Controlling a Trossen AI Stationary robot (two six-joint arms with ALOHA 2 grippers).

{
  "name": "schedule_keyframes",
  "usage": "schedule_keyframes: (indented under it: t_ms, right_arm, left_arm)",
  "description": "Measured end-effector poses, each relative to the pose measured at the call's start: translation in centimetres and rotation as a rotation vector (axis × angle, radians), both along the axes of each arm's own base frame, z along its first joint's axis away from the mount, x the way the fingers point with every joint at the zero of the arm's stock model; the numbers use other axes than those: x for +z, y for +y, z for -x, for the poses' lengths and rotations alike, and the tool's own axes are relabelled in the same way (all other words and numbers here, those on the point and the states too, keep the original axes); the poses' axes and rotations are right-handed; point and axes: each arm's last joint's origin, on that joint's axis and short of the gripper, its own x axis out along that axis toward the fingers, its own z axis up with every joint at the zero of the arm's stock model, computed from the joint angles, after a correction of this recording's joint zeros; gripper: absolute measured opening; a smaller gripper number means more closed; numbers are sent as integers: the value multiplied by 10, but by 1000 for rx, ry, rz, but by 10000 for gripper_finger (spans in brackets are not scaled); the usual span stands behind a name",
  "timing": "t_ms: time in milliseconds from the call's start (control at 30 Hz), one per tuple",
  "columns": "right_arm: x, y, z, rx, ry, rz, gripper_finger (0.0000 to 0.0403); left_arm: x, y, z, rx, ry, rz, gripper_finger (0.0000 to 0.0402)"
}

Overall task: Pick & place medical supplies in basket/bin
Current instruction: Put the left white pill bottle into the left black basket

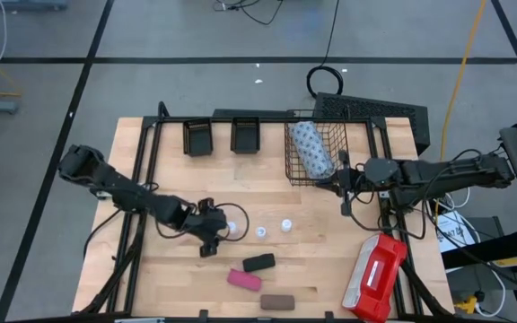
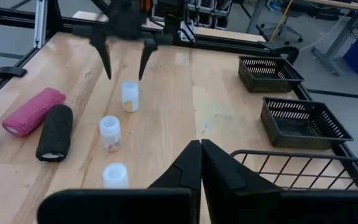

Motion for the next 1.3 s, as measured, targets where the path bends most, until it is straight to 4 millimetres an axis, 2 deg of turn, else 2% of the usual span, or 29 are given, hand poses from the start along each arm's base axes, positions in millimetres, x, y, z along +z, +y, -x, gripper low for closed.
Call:
schedule_keyframes:
  t_ms: [167,367,700,933,1300]
  right_arm:
    - [-18,0,-3,3,-34,-3,0]
    - [-34,0,-3,6,-62,1,0]
    - [-32,0,-3,11,-83,15,0]
    - [-32,0,-3,11,-84,16,0]
    - [-32,0,-3,11,-84,16,0]
  left_arm:
    - [12,11,-10,-40,-10,-67,296]
    - [11,24,-15,-23,-2,-51,296]
    - [9,20,-21,-23,-44,-14,296]
    - [-9,14,-27,-27,0,-19,296]
    - [-10,14,-29,-27,-7,-26,296]
